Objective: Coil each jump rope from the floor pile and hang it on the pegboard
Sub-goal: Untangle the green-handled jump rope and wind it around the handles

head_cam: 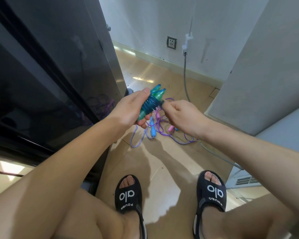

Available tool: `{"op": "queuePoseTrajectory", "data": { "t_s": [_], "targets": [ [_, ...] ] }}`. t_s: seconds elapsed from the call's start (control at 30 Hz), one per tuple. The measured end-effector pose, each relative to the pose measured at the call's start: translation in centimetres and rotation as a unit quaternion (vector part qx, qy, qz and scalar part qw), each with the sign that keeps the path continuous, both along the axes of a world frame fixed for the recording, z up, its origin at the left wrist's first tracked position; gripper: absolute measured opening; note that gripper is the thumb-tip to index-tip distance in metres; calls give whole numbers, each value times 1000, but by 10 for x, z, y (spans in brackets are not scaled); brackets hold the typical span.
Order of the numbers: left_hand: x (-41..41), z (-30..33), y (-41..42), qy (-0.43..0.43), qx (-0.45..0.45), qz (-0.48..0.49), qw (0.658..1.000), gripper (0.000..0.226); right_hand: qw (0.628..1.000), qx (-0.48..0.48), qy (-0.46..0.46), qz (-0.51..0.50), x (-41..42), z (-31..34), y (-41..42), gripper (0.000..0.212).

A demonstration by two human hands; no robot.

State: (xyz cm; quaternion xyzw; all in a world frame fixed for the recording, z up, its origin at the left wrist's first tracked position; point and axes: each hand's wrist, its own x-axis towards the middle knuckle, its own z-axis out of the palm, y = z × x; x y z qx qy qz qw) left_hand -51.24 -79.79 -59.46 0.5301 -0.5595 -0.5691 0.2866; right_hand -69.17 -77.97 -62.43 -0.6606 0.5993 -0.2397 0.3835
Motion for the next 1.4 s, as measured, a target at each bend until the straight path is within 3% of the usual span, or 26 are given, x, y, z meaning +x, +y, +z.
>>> {"op": "queuePoseTrajectory", "data": {
  "t_s": [0.1,0.27,0.5,0.63,0.8,0.9,1.03,1.4],
  "targets": [
    [11,-6,-5,-51,-21,19,998,39,988,-71,122,66,1,3,11,59],
    [12,-18,-5,-172,-80,-59,980,29,919,-233,273,164,4,26,13,37],
    [5,-13,4,-257,-149,-151,943,15,930,-264,187,176,-1,37,0,32],
    [7,-8,10,-213,-119,-191,951,18,973,-143,75,165,1,36,2,46],
    [4,4,17,-165,-67,-206,962,36,982,-106,19,157,-2,40,3,40],
    [3,5,20,-212,-99,-223,946,15,983,-98,14,157,-3,40,5,44],
    [-3,8,23,-253,-161,-202,932,25,987,-66,-20,142,-3,40,4,50],
    [5,10,19,-144,-129,-216,957,27,994,0,-82,73,-15,31,2,45]
  ]
}}
